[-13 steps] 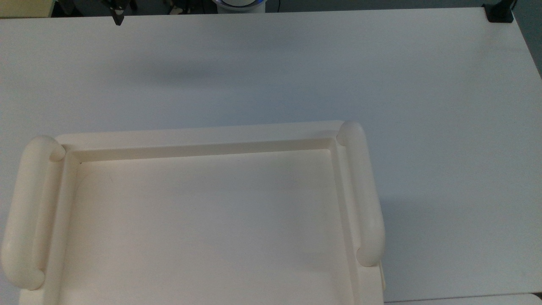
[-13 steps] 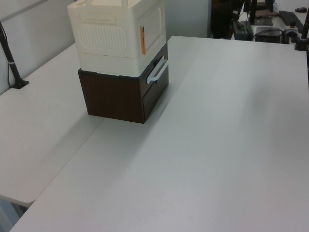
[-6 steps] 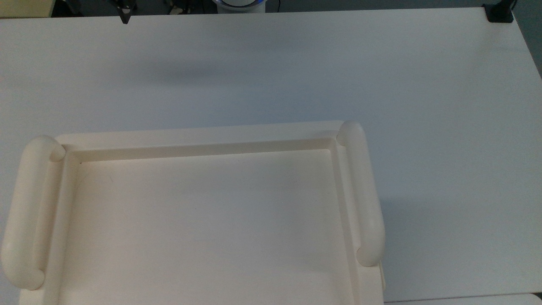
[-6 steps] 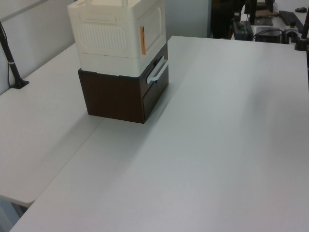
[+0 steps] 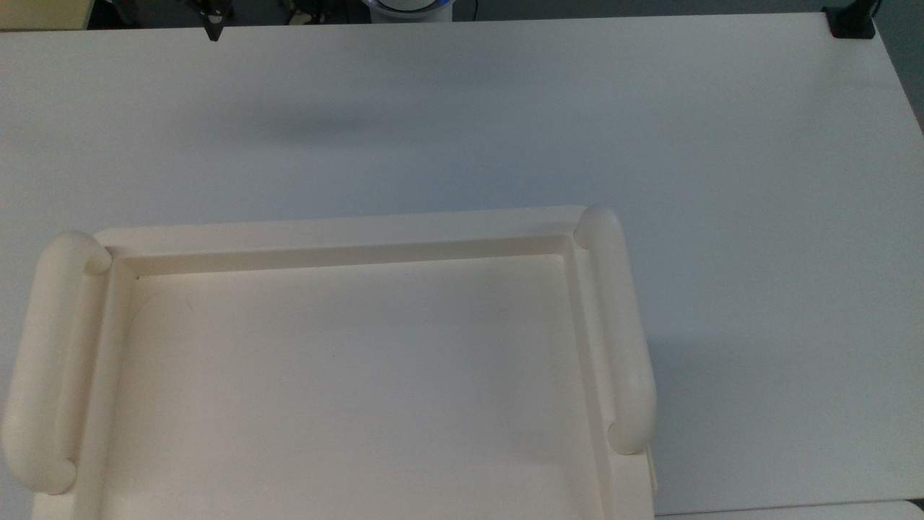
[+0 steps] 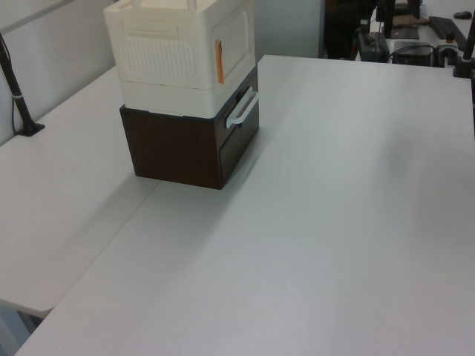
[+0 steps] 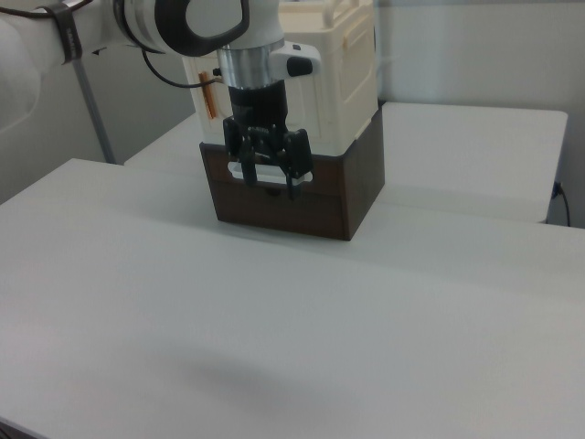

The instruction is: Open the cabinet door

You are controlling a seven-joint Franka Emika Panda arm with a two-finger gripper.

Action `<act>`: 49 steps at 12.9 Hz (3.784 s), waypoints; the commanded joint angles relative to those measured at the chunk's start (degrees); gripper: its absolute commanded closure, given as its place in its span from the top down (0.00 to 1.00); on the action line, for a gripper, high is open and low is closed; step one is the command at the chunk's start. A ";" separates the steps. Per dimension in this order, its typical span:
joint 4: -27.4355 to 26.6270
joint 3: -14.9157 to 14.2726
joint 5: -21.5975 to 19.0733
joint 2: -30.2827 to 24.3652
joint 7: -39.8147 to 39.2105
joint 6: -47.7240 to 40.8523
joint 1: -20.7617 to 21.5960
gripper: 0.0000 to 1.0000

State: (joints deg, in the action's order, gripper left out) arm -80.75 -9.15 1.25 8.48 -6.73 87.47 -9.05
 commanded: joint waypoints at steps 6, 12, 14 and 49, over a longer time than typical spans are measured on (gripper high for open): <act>-1.08 -0.35 -0.55 -0.48 -0.39 -0.81 0.97 1.00; -0.64 -0.26 0.42 1.98 2.77 1.90 4.74 1.00; -0.64 -0.26 0.42 2.07 2.94 8.91 9.20 1.00; 5.60 -0.61 9.03 16.48 25.18 59.22 28.65 0.47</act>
State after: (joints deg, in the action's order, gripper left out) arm -76.57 -8.80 8.46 23.36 15.58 143.23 19.03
